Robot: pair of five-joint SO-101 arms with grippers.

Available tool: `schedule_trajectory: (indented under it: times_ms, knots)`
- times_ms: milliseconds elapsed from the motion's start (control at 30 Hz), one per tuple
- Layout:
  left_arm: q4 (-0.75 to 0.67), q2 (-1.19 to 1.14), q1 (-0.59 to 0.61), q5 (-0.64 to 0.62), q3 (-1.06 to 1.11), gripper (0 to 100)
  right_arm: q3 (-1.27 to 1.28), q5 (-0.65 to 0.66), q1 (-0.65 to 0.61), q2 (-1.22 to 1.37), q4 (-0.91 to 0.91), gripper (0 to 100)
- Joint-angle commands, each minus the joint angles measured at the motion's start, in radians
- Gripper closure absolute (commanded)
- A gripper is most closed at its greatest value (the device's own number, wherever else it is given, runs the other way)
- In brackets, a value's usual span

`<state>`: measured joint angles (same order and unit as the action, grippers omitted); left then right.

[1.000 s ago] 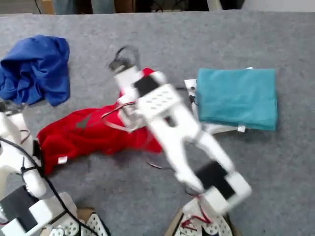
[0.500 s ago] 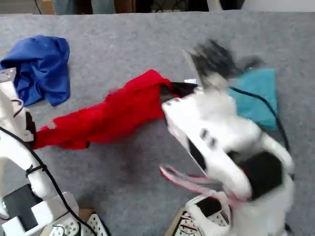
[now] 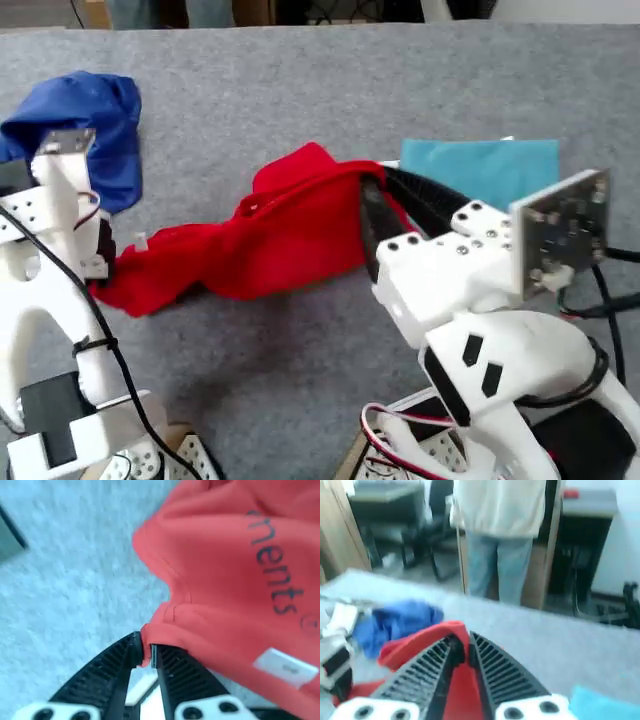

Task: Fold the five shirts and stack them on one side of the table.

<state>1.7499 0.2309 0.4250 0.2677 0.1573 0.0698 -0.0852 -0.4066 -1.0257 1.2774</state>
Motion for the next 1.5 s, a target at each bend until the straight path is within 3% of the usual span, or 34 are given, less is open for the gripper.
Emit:
schedule_trajectory:
  times_ms: [0,267,433,700,867,1000,1133,1267,1367,1467]
  knots:
    - [0.011,0.031,-0.004,-0.095,-0.288,97,0.004,-0.023,0.02,0.004,-0.18,98.5]
    - [0.011,0.138,0.019,-0.301,-0.98,97,-0.096,-0.015,0.02,0.005,-0.431,98.5]
    - [0.011,0.255,0.021,-0.302,-1.07,97,-0.271,0.071,0.021,0.005,-0.434,98.5]
    - [0.012,0.677,0.028,-0.275,-0.705,97,-0.506,0.16,0.023,0.096,-0.433,98.5]
    - [0.011,0.944,0.028,-0.218,-0.32,97,-0.533,0.161,0.02,0.2,-0.376,98.5]
    - [-0.023,0.993,0.019,-0.201,0.041,97,-0.412,0.161,0.017,0.315,-0.313,98.5]
    - [-0.319,0.951,0.024,-0.203,0.372,97,-0.205,0.163,0.018,0.429,-0.377,98.5]
    - [-0.786,0.806,0.022,-0.21,0.619,97,0.041,0.163,0.049,0.572,-0.692,98.5]
    - [-1.111,0.597,0.024,-0.212,0.631,97,0.168,0.161,0.084,0.707,-1.019,98.5]
    - [-1.316,0.4,0.025,-0.212,0.489,97,0.159,0.158,0.114,0.826,-1.155,98.5]
